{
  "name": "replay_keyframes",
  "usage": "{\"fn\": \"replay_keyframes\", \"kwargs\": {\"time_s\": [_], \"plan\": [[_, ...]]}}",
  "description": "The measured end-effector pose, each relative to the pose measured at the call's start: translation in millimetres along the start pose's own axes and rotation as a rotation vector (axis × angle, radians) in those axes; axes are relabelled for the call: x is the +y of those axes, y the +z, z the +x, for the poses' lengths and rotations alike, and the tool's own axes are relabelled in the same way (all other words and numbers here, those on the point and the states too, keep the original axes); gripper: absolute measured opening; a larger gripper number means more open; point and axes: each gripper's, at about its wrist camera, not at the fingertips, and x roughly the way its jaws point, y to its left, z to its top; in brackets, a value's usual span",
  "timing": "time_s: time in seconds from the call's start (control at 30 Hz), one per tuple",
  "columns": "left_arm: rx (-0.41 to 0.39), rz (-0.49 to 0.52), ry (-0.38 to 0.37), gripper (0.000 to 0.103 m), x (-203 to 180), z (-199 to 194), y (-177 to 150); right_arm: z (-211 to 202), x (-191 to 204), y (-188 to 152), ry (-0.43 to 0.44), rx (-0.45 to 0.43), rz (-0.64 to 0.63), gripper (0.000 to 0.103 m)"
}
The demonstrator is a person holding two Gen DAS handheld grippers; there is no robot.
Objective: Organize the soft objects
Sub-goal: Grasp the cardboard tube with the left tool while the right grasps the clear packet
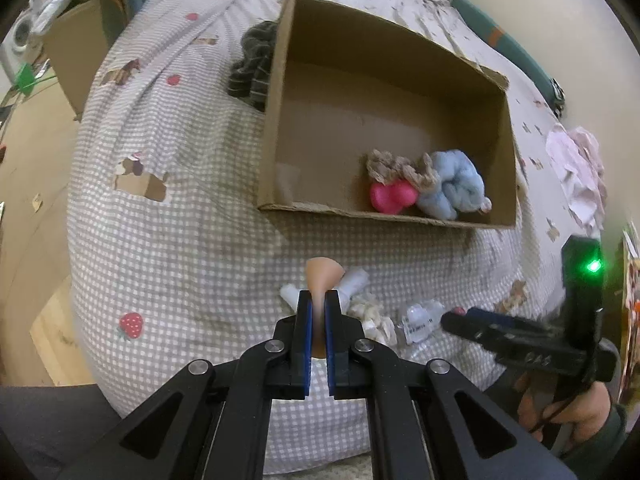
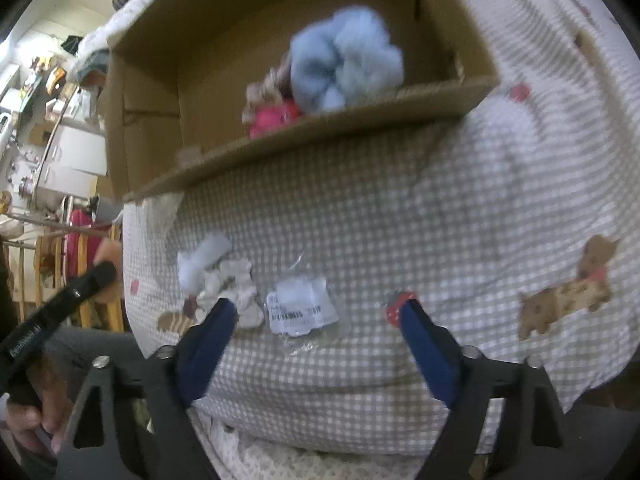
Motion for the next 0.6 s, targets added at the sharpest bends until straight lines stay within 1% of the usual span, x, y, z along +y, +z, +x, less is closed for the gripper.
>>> {"fn": "replay_keyframes", "kwargs": {"time_s": [0.03,0.2,0.27,0.3,0.37,0.4,0.43,0.47,0.5,0.53,0.6], "plan": [[0.001,-0.002,0.005,0.005,-4,8,7,6,1,0,-0.007,0.015,-0.001,0.088],[0.002,0.000,0.017,0.005,-8,14,7,30,20,4,-0.087,0.062,-0.075,0.087],[0.000,0.002,0.022,0.005,-9,14,6,38,31,3,-0.122,0.076,-0.123,0.083],[0.000,0.004,0.024,0.005,-9,14,5,42,35,2,-0.144,0.082,-0.141,0.082],[0.001,0.004,0.023,0.005,-8,15,5,49,40,2,-0.214,0.086,-0.188,0.077],[0.000,0.004,0.025,0.005,-8,15,5,51,42,1,-0.235,0.089,-0.207,0.074],[-0.001,0.004,0.027,0.005,-7,15,5,52,44,0,-0.253,0.088,-0.221,0.066],[-0.001,0.004,0.028,0.005,-7,16,5,53,45,-1,-0.264,0.084,-0.230,0.055],[0.000,0.003,0.029,0.005,-7,16,4,52,45,-1,-0.271,0.080,-0.234,0.049],[-0.001,0.003,0.031,0.005,-7,17,4,50,44,-1,-0.271,0.073,-0.229,0.036],[-0.002,0.005,0.035,0.005,-8,17,4,43,38,0,-0.258,0.063,-0.210,0.031]]}}
